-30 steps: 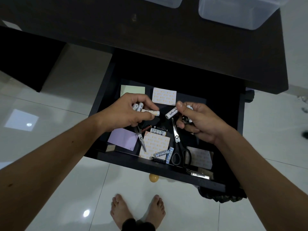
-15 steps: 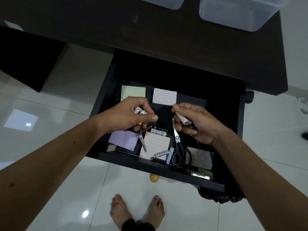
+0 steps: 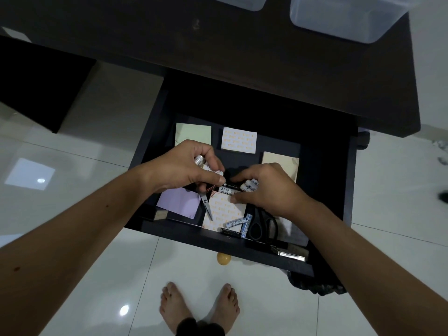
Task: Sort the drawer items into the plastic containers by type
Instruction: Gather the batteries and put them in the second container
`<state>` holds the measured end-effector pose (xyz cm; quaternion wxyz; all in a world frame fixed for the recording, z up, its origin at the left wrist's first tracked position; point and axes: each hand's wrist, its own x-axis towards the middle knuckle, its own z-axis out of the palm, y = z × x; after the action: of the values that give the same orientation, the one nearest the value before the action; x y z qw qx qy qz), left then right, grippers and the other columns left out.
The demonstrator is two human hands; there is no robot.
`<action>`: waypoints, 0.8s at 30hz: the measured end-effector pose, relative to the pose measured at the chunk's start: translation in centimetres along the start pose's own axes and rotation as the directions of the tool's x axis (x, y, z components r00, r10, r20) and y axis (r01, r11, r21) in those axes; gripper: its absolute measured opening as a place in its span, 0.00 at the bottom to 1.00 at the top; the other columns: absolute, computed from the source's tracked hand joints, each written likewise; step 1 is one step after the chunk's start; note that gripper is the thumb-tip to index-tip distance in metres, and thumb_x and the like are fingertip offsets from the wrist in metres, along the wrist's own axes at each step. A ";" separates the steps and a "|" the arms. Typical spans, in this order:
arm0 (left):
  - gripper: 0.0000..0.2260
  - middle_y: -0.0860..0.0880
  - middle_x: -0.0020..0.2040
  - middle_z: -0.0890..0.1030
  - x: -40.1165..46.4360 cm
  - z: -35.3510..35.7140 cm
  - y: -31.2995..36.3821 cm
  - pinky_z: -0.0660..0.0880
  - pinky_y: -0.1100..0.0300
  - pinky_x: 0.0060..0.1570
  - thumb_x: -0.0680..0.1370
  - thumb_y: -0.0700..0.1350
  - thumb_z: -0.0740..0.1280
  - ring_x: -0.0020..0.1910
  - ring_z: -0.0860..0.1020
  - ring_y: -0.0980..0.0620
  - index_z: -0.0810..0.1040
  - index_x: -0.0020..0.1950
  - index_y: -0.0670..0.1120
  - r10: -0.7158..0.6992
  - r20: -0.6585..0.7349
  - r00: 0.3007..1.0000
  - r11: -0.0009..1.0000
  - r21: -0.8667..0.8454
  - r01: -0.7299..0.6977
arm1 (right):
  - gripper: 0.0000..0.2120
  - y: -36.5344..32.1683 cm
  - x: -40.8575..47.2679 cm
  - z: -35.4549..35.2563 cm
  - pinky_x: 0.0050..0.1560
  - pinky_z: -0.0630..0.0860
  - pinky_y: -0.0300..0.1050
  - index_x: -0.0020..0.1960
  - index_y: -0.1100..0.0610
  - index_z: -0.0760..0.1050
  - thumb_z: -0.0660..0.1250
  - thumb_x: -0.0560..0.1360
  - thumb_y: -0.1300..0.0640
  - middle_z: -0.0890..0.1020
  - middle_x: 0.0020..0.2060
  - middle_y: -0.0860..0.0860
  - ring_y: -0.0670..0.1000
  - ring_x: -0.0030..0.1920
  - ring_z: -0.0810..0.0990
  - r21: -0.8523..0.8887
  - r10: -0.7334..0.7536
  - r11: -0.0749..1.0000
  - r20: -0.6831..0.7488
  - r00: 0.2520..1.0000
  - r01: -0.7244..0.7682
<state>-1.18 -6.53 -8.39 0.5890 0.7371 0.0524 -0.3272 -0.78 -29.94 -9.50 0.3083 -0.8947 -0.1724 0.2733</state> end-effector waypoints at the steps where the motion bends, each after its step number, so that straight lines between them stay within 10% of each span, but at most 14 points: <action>1: 0.11 0.48 0.48 0.86 0.0 0.0 0.0 0.77 0.60 0.29 0.72 0.36 0.80 0.30 0.79 0.48 0.78 0.40 0.43 0.002 -0.001 1.000 1.000 0.000 -0.002 | 0.21 -0.1 0.0 0.1 0.56 0.75 0.40 0.59 0.49 0.86 0.82 0.69 0.46 0.83 0.49 0.40 0.43 0.53 0.80 -0.018 -0.015 1.000 0.005 1.000 0.015; 6: 0.11 0.44 0.45 0.81 0.1 0.0 -0.2 0.82 0.56 0.36 0.72 0.35 0.80 0.41 0.81 0.38 0.78 0.39 0.43 0.023 -0.008 1.000 1.000 0.017 -0.023 | 0.16 0.1 0.1 -0.1 0.49 0.74 0.39 0.52 0.49 0.85 0.83 0.68 0.46 0.83 0.45 0.40 0.41 0.48 0.80 -0.007 0.007 1.000 -0.026 1.000 -0.007; 14: 0.10 0.45 0.40 0.83 0.1 0.0 -0.2 0.80 0.62 0.33 0.71 0.38 0.81 0.36 0.81 0.48 0.81 0.41 0.45 0.050 -0.017 0.999 0.992 0.116 -0.047 | 0.14 0.6 0.1 0.1 0.47 0.77 0.43 0.46 0.47 0.82 0.82 0.67 0.43 0.83 0.44 0.44 0.45 0.46 0.81 -0.015 -0.014 1.000 -0.027 1.000 0.014; 18: 0.11 0.53 0.38 0.82 0.2 0.3 -0.9 0.82 0.56 0.49 0.69 0.44 0.84 0.41 0.83 0.56 0.82 0.39 0.48 0.158 -0.023 0.987 0.945 0.295 -0.145 | 0.11 0.8 -0.4 -0.8 0.43 0.77 0.34 0.48 0.46 0.83 0.82 0.69 0.49 0.86 0.44 0.43 0.41 0.44 0.83 0.129 0.007 0.992 -0.036 0.999 -0.002; 24: 0.19 0.54 0.40 0.81 0.8 1.1 -0.9 0.79 0.49 0.58 0.70 0.53 0.83 0.45 0.82 0.56 0.85 0.59 0.60 0.212 0.043 0.976 0.824 0.530 -0.202 | 0.08 0.7 -1.2 -2.2 0.32 0.76 0.39 0.49 0.48 0.84 0.80 0.73 0.53 0.84 0.35 0.48 0.45 0.29 0.80 0.298 0.091 0.952 -0.045 0.995 -0.074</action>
<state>-1.42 -7.49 -9.71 0.3935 0.8753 -0.1149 -0.2566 -0.37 -32.07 -8.06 0.4318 -0.8525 -0.0831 0.2825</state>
